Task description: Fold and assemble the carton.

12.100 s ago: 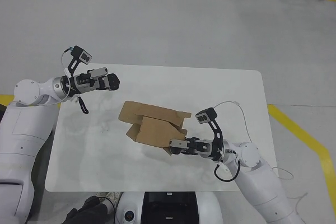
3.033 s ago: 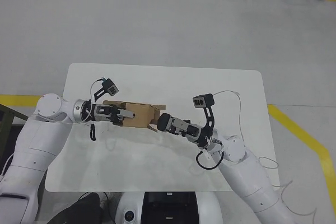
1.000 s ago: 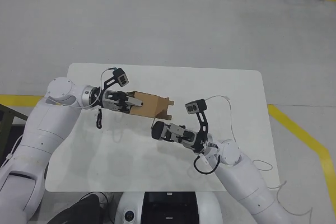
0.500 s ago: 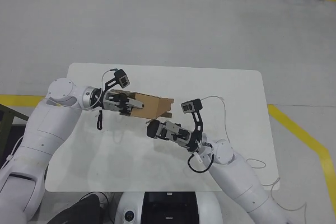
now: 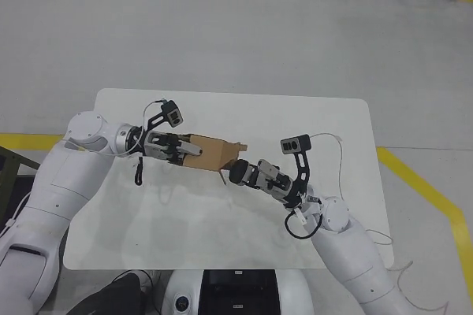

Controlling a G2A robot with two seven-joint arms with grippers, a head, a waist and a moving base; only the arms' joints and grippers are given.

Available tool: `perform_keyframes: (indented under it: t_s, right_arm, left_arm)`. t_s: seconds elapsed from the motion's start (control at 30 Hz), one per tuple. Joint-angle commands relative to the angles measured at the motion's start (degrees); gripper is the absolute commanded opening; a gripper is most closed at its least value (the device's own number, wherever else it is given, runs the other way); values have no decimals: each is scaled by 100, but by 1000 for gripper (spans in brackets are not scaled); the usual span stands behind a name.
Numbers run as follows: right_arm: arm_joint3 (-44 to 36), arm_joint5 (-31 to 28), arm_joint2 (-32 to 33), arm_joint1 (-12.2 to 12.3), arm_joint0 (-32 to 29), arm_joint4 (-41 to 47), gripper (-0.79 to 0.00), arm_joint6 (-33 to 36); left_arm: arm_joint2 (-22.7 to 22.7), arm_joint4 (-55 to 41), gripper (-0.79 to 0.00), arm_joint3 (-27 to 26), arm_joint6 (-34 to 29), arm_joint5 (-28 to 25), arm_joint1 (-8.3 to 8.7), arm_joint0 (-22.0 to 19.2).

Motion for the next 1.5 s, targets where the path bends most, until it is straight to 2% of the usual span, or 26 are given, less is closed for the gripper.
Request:
perform_keyframes:
  t_s: [0.0, 0.37, 0.83, 1.23, 1.37, 1.47]
  right_arm:
    - [83, -58, -35, -15, 28, 70, 0, -9]
    - [676, -370, 43, -62, 439, 238, 0, 108]
    - [749, -105, 10, -72, 596, 500, 0, 561]
    - [869, -158, -83, -125, 624, 717, 0, 634]
    - [834, -279, 150, -87, 568, 652, 0, 573]
    - [695, -82, 413, -7, 441, 386, 0, 584]
  left_arm:
    - [36, -52, -785, -67, 0, 16, 32, 11]
    - [470, -346, -785, -578, 0, 280, 287, 80]
    - [1238, -415, -785, -823, 0, -70, 675, -185]
    - [1594, -945, -785, -608, 0, -368, 755, -457]
    - [1634, -1140, -785, -456, 0, -403, 747, -529]
    - [1638, -1228, -785, -349, 0, -507, 752, -611]
